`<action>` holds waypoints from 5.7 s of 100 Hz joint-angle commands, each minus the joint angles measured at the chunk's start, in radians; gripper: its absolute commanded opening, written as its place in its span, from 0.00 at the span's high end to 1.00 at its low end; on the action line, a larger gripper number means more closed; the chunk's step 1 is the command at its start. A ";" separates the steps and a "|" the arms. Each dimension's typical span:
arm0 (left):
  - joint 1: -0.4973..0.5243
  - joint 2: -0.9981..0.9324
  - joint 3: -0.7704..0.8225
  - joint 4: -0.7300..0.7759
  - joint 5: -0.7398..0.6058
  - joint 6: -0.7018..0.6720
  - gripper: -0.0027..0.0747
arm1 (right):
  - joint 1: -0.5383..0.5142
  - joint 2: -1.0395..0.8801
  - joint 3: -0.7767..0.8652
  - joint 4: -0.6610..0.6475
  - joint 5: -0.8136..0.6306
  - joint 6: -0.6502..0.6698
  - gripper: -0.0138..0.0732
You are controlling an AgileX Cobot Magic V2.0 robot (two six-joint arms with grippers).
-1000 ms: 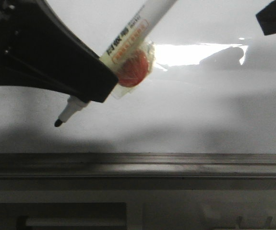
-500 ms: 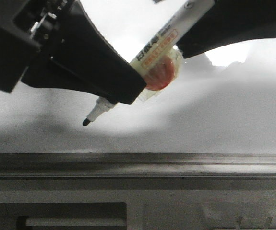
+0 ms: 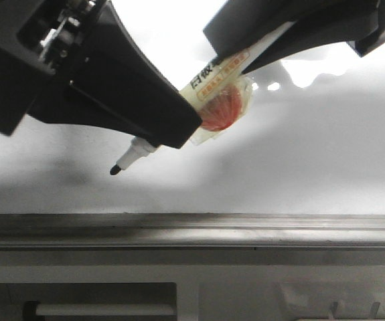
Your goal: Write number 6 on whiteboard
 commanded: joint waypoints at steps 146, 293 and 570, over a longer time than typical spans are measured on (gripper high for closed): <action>0.668 -0.458 0.191 -0.254 -0.001 -0.100 0.26 | 0.006 -0.359 0.246 0.024 -0.784 -0.052 0.92; 0.668 -0.458 0.189 -0.280 0.015 -0.088 0.26 | -0.051 -0.320 0.087 0.062 -0.310 -0.154 0.90; 0.071 -0.184 0.162 -0.880 -0.554 0.099 0.99 | -0.156 -0.367 0.058 0.064 -0.172 -0.139 0.31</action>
